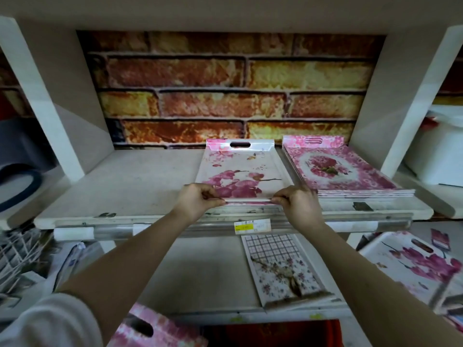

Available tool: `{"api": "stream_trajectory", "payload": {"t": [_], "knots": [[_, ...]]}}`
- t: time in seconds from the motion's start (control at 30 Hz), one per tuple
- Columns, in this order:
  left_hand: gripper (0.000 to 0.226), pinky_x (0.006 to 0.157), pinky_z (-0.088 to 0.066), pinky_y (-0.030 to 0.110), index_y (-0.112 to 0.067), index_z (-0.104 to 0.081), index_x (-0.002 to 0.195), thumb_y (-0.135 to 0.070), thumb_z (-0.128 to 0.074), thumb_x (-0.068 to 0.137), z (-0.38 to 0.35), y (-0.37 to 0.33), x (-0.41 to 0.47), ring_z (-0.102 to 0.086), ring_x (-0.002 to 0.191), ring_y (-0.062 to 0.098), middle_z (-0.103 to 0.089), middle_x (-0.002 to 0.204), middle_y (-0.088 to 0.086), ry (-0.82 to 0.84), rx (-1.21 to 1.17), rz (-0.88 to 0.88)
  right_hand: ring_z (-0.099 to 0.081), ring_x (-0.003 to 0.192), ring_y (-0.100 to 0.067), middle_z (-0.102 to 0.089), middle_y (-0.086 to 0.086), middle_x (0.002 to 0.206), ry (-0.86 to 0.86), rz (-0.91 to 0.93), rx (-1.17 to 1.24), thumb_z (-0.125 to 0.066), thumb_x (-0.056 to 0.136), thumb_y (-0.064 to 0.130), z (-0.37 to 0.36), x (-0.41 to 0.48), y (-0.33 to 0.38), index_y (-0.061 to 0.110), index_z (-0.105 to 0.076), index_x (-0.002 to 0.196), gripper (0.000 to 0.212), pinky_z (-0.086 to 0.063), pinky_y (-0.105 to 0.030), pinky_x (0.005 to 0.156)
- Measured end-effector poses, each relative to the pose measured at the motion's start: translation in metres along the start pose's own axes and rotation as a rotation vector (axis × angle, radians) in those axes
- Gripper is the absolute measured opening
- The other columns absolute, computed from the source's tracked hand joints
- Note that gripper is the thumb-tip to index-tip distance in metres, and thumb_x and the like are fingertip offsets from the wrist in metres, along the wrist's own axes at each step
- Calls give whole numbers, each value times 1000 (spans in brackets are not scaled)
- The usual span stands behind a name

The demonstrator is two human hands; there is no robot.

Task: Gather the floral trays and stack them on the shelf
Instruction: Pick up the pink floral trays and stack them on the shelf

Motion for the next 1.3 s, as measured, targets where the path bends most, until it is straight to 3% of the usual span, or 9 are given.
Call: {"api": "stream_trajectory", "payload": {"t": [0.07,0.23,0.37,0.7,0.8,0.9,1.0,1.13,1.3], "knots": [[22,63,-47,20,-8,-75,77,-26,-83,66,-5,4,1,-64,73,15,-71,74,5,-12,-5,11,-59,106,-26,-71,-1,108,-1,-24,27,-59,89,31,-4,0,-6,19,-74,98,22,-43,-41,95],[23,52,-37,7,-7,-72,76,-27,-82,68,-8,8,2,-61,69,15,-70,73,7,-39,19,-8,-61,102,-29,-72,-2,107,-22,-56,65,-63,86,30,-8,1,-9,18,-75,98,21,-46,-42,92],[23,52,-35,7,-5,-70,73,-24,-81,69,-10,6,-2,-57,67,14,-64,69,3,-63,28,-18,-61,102,-29,-72,-3,106,-28,-83,86,-64,86,28,-10,0,-9,17,-75,97,20,-45,-43,94],[22,69,-47,31,-6,-68,73,-25,-80,71,-11,3,-5,-60,75,21,-64,72,1,-72,76,-43,-61,101,-27,-73,-5,105,-43,-94,105,-64,86,30,-12,-4,-8,16,-74,100,22,-47,-39,89],[22,71,-46,29,-10,-69,80,-30,-76,74,-11,3,-4,-61,84,22,-66,81,3,-59,142,-16,-60,108,-26,-70,-5,113,-41,-63,90,-62,87,31,-10,-10,-8,16,-69,112,29,-42,-40,99],[24,82,-42,32,-16,-69,93,-35,-66,80,-12,-5,-12,-54,103,26,-66,100,5,-138,414,-76,-50,124,-25,-62,-6,126,-74,-7,96,-62,88,26,-5,-24,-7,16,-60,125,38,-29,-38,111],[28,88,-39,36,-14,-65,104,-34,-60,84,-14,-17,-26,-49,111,29,-62,112,8,-192,474,-87,-51,121,-26,-63,-3,126,-97,31,121,-60,90,23,7,-41,-4,18,-61,123,33,-35,-39,105],[29,90,-38,37,-13,-63,103,-35,-56,87,-22,-41,-46,-51,110,29,-62,111,8,-184,500,-140,-53,119,-24,-64,-4,124,-106,43,191,-58,91,22,27,-68,-8,19,-63,120,30,-41,-36,101],[18,82,-50,38,-13,-62,93,-30,-56,88,-51,-85,-80,-61,94,28,-67,97,4,-123,249,-101,-60,108,-19,-65,-4,120,-127,-20,295,-55,93,23,57,-115,-33,16,-65,117,28,-49,-29,89]]}}
Point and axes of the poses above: each hand's wrist, its own x-axis towards the middle knuckle, its own z-axis out of the back of the hand, y = z × x, the point moved 4 cm from there along x, towards the middle knuckle
